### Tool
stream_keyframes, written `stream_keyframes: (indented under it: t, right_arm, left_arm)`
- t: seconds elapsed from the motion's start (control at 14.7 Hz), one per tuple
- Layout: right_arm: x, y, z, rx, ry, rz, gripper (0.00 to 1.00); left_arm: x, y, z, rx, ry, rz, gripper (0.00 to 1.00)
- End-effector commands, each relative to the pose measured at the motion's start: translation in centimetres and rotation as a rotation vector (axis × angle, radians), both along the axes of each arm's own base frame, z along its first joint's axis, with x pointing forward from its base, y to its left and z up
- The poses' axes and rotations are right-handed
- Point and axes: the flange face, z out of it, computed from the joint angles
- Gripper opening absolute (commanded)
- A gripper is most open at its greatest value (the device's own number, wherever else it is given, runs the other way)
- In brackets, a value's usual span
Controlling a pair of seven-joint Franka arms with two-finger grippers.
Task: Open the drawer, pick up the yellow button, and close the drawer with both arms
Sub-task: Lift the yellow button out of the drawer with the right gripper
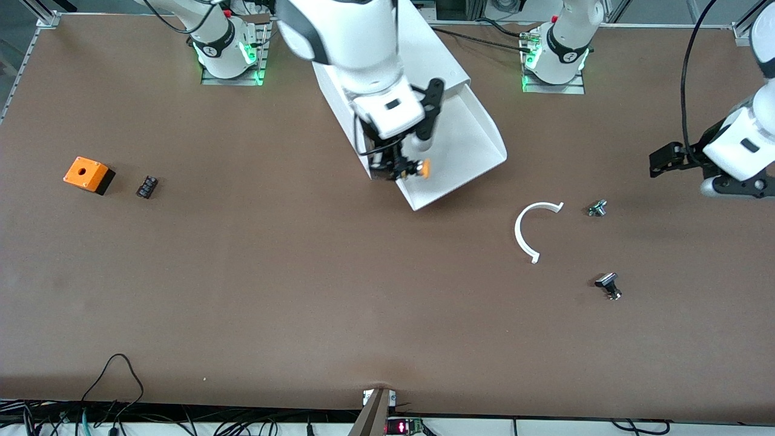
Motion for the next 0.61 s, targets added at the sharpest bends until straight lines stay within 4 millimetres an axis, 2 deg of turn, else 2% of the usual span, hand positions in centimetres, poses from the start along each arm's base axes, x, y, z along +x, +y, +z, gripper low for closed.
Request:
stream_keyframes:
  t: [0.0,0.14,0.27,0.55]
  right_arm:
    - [1.7,-4.0,-0.4,-0.016,0.023,-0.068,0.2]
    - [2.4,-5.5,-1.8,-0.043,0.049,-0.117,0.2]
    - [3.1,-8.0,-4.5,-0.083,0.086,-0.238,0.2]
    - [5.8,-14.7,-8.2,-0.123,0.146,-0.43,0.2]
  left_arm:
    - [0.8,-3.8,-2.6,-0.009,0.008,-0.05,0.99]
    - [0.8,-7.1,-5.8,-0.013,-0.054,0.013,0.99]
    - [0.1,-9.9,-8.2,-0.015,-0.071,0.109,0.99]
    - [-0.4,-15.7,-12.5,-0.062,-0.075,0.301,0.99]
